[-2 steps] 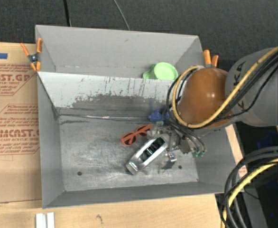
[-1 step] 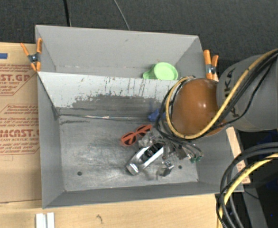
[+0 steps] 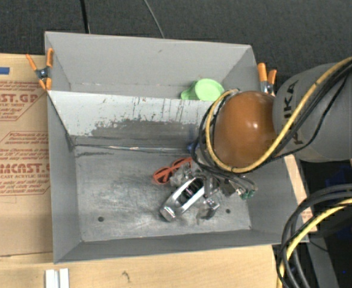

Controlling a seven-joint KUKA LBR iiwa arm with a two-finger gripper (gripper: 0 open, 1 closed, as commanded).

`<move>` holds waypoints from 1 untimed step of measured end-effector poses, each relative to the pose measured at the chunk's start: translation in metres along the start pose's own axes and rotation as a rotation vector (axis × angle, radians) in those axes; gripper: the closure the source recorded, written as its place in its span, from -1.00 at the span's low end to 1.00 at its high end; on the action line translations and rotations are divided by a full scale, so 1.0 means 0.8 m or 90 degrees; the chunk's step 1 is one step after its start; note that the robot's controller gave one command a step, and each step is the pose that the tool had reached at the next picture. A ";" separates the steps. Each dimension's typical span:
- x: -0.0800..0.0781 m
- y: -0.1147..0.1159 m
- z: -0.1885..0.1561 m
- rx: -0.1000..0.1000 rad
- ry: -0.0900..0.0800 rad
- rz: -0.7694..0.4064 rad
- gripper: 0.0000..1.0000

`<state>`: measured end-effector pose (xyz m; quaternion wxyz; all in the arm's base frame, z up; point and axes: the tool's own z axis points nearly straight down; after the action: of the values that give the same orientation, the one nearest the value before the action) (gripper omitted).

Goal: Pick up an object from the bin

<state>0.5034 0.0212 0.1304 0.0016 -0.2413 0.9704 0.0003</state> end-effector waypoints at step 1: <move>-0.028 -0.007 0.076 0.000 -0.002 -0.003 -1.00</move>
Offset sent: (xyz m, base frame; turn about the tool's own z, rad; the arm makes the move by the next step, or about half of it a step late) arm 0.0205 -0.0125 -0.0604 -0.2054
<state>0.5263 0.0269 0.0699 0.0029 -0.2432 0.9700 0.0009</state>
